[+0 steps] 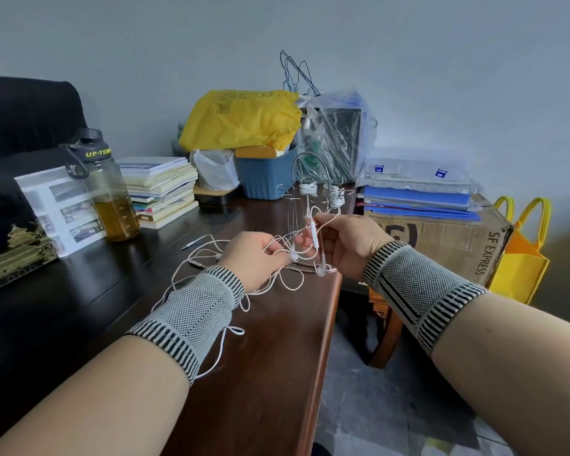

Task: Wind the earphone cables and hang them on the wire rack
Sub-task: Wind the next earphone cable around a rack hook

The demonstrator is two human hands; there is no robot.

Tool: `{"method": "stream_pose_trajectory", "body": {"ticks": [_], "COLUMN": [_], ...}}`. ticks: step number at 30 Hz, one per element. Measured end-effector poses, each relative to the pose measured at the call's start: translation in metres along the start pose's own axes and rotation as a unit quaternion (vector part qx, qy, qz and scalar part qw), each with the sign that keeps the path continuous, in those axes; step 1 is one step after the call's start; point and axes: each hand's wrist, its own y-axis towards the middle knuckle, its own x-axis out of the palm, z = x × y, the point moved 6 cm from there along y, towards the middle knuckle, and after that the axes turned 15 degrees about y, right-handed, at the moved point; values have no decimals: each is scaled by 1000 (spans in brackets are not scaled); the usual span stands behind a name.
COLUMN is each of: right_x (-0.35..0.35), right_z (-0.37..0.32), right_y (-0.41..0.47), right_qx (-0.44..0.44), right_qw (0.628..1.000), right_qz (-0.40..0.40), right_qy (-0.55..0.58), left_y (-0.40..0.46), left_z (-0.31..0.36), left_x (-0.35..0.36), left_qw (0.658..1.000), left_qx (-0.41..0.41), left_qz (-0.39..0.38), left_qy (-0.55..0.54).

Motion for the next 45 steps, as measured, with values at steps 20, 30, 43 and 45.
{"method": "stream_pose_trajectory", "body": {"ticks": [20,30,43,45], "right_x": [-27,-23,-9,-15], "right_z": [-33,-43,-59,-69], "right_y": [-2,-8,-12,-5], "right_qx": [-169,-114,-65,-85], "right_qw": [965,972,945,932], "right_qz": [139,31,-72,-30], "right_qy": [-144,-202,-311,-352], "left_y": [9,-3,10,14], "left_z": [-70,-7,59,54], "left_x": [-39,-31,-27,-29], "left_qw": [958,973,986,988], "left_qx": [-147,20,50,39], "left_qz": [33,-112,-113,-104], "left_qy": [242,201,-115,-107]}}
